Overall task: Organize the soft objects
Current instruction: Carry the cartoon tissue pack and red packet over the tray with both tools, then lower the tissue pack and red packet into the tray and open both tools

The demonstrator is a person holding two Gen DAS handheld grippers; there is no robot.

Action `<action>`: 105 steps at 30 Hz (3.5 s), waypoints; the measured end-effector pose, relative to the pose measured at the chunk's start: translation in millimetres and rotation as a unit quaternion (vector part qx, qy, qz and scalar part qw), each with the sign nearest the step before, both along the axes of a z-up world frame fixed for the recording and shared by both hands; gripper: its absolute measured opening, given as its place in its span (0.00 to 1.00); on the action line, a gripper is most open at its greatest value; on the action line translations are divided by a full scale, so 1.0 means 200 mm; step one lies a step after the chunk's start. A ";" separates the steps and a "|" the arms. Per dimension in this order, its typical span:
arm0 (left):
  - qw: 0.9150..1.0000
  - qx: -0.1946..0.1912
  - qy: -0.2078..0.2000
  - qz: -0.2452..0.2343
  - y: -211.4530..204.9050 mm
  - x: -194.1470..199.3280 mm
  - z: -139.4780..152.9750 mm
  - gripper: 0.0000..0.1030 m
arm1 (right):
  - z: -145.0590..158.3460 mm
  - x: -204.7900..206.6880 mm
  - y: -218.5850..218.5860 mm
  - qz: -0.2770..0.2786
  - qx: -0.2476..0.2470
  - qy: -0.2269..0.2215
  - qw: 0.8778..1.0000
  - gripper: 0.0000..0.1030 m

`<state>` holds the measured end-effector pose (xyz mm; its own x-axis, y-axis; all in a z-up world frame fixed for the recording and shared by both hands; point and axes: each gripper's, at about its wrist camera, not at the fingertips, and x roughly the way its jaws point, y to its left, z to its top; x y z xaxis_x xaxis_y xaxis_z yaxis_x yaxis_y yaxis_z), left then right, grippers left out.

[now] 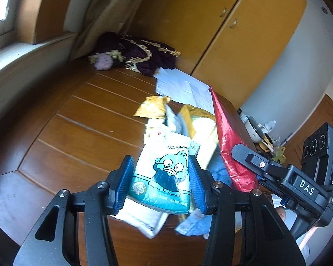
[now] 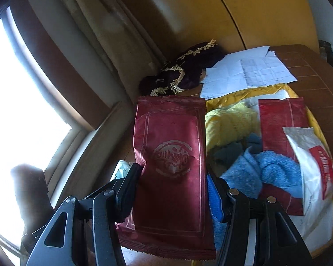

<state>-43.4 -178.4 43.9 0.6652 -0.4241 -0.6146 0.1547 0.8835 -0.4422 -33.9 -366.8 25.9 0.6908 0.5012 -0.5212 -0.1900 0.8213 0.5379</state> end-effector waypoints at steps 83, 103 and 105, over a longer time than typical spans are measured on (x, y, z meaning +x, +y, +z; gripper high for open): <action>0.967 0.064 0.060 -0.241 -0.87 -0.07 -0.18 0.47 | -0.09 0.15 -0.54 -0.095 -0.040 0.042 0.994 0.56; 0.979 -0.039 0.009 -0.202 -0.50 -0.06 -0.03 0.65 | -0.13 0.36 -0.32 -0.076 -0.096 0.082 0.989 0.59; 0.981 -0.033 0.006 -0.189 -0.47 -0.04 -0.04 0.65 | -0.14 0.36 -0.32 -0.079 -0.099 0.085 0.988 0.59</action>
<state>-51.8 -271.5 36.8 0.4459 -0.6777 -0.5847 0.4595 0.7339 -0.5002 37.9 -430.2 -1.8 0.6468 0.2697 -0.7134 0.0284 0.9262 0.3759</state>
